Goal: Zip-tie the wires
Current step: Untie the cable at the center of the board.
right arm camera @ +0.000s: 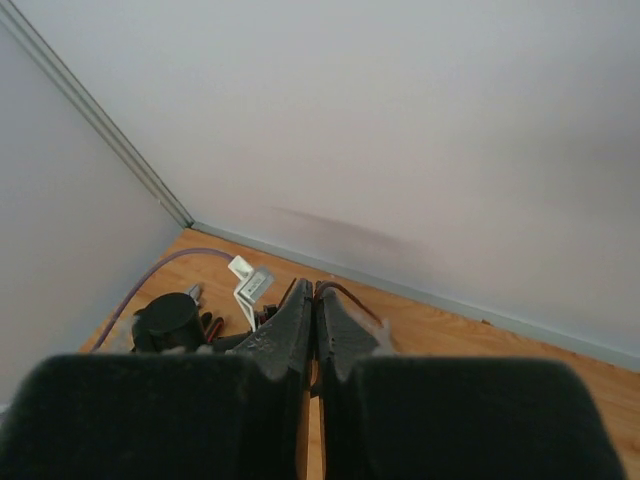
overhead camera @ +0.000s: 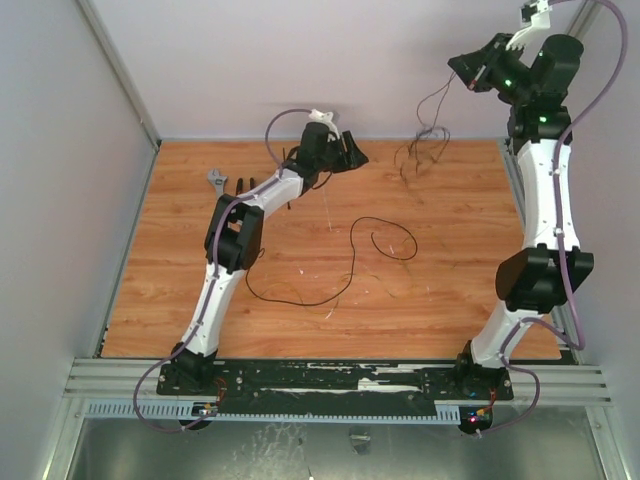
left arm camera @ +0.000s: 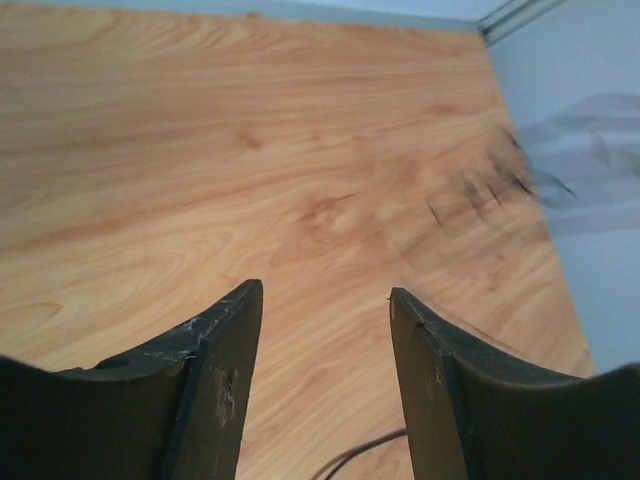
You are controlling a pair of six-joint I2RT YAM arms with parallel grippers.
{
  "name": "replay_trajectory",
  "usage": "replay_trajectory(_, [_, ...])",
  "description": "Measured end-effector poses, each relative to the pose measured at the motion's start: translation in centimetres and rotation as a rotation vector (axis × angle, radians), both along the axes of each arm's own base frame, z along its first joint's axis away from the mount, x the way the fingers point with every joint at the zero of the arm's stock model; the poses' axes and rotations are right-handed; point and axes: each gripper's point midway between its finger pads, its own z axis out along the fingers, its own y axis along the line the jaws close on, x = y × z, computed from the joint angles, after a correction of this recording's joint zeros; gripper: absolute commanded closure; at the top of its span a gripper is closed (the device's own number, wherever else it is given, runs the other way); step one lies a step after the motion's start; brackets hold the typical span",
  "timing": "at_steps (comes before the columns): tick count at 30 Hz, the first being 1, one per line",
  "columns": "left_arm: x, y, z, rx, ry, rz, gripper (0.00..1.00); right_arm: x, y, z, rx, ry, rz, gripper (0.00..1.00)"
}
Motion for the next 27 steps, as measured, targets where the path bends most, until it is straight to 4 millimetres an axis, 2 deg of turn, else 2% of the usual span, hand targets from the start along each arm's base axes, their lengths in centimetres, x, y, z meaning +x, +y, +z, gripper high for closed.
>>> replay_trajectory(6, [-0.4, -0.7, 5.9, -0.074, -0.098, -0.051, 0.36, -1.6, 0.0, 2.2, -0.022, -0.064, -0.008, 1.00])
replay_trajectory(9, [-0.6, -0.8, 8.4, -0.099, -0.142, -0.060, 0.35, -1.6, 0.0, 1.3, -0.028, -0.058, -0.009, 1.00])
replay_trajectory(11, [-0.7, -0.8, 9.2, -0.109, -0.158, -0.064, 0.33, -1.2, -0.1, -0.4, -0.029, -0.024, -0.013, 1.00])
replay_trajectory(14, [-0.7, -0.9, 9.3, -0.113, -0.159, -0.067, 0.30, -0.3, -0.4, -3.5, -0.032, 0.044, -0.021, 1.00])
replay_trajectory(21, [-1.3, -1.6, 8.7, -0.125, -0.131, -0.097, 0.26, 1.8, -1.3, -8.3, -0.061, 0.142, -0.065, 1.00])
replay_trajectory(25, [-2.8, -2.6, 6.2, -0.096, -0.077, -0.121, 0.26, 2.6, -1.7, -10.3, -0.078, 0.188, -0.094, 1.00])
replay_trajectory(27, [-4.4, -3.0, 3.7, -0.066, -0.028, -0.129, 0.26, 2.7, -1.9, -10.9, -0.083, 0.207, -0.108, 1.00])
